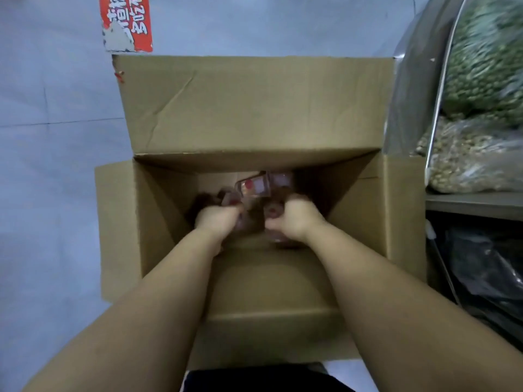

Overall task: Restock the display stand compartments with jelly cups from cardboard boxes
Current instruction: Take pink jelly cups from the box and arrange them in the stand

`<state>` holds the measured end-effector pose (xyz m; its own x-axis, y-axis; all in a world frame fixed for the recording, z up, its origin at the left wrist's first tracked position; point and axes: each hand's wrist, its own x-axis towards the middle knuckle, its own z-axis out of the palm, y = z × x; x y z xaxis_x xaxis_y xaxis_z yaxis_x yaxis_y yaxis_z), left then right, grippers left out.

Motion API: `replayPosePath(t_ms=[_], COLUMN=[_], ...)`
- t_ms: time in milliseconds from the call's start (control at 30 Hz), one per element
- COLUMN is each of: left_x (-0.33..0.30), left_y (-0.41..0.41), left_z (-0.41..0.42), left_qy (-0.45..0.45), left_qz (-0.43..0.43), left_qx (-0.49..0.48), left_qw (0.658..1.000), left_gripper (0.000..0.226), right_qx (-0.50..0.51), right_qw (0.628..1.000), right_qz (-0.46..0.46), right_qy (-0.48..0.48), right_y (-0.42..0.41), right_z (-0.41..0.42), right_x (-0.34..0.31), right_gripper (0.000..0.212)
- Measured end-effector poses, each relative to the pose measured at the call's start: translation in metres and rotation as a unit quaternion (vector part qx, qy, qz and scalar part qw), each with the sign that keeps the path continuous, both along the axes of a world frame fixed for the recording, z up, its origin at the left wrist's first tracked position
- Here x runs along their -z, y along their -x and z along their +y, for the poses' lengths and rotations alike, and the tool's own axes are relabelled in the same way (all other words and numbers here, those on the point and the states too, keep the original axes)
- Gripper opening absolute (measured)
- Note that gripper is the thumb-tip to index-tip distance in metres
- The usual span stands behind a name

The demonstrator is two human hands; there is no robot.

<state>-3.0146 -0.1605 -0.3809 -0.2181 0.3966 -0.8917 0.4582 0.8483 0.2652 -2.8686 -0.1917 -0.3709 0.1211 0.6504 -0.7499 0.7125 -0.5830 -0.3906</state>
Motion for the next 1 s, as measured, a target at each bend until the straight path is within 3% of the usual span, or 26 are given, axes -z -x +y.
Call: replayPosePath(t_ms=[33, 100, 133, 200, 267, 400, 533, 633, 700, 767, 867, 1000], left_x=[-0.015, -0.055, -0.076, -0.124, -0.180, -0.312, -0.456, -0.550, -0.603, -0.648, -0.704, -0.755], left_y=[0.000, 0.000, 0.000, 0.003, 0.003, -0.001, -0.020, -0.044, -0.062, -0.081, -0.113, -0.170], left_z=[-0.002, -0.010, -0.014, -0.021, -0.028, -0.037, -0.031, -0.032, -0.034, -0.039, -0.055, -0.090], left_qy=[-0.040, -0.116, -0.154, -0.226, -0.275, -0.363, -0.436, -0.466, -0.479, -0.512, -0.535, -0.514], left_qz=[-0.005, -0.021, -0.015, 0.014, 0.025, -0.019, -0.097, -0.148, -0.178, -0.203, -0.265, -0.376], left_qx=[-0.010, 0.003, 0.031, 0.082, 0.087, 0.176, 0.291, 0.328, 0.328, 0.352, 0.392, 0.413], left_qw=[0.999, 0.993, 0.987, 0.971, 0.957, 0.915, 0.846, 0.808, 0.794, 0.757, 0.700, 0.651], left_gripper=[0.016, 0.042, 0.049, 0.047, 0.043, 0.040, 0.050, 0.059, 0.056, 0.054, 0.056, 0.055], right_qx=[0.129, 0.329, 0.408, 0.537, 0.603, 0.607, 0.596, 0.562, 0.537, 0.519, 0.482, 0.458], right_qw=[0.990, 0.928, 0.883, 0.755, 0.648, 0.584, 0.590, 0.646, 0.676, 0.700, 0.776, 0.789], right_qz=[0.065, 0.174, 0.231, 0.370, 0.458, 0.537, 0.543, 0.506, 0.480, 0.440, 0.265, 0.006], right_qy=[-0.004, 0.009, 0.030, 0.072, 0.081, 0.040, -0.032, -0.102, -0.158, -0.216, -0.309, -0.409], right_y=[0.003, 0.008, 0.010, 0.010, 0.004, -0.009, -0.023, -0.038, -0.050, -0.063, -0.082, -0.119], right_z=[-0.001, -0.009, -0.015, -0.023, -0.034, -0.050, -0.057, -0.070, -0.083, -0.098, -0.133, -0.195], right_x=[-0.009, -0.038, -0.059, -0.108, -0.165, -0.305, -0.462, -0.570, -0.631, -0.682, -0.740, -0.788], right_gripper=[0.047, 0.028, 0.021, 0.014, 0.016, 0.016, 0.027, 0.032, 0.043, 0.056, 0.051, 0.041])
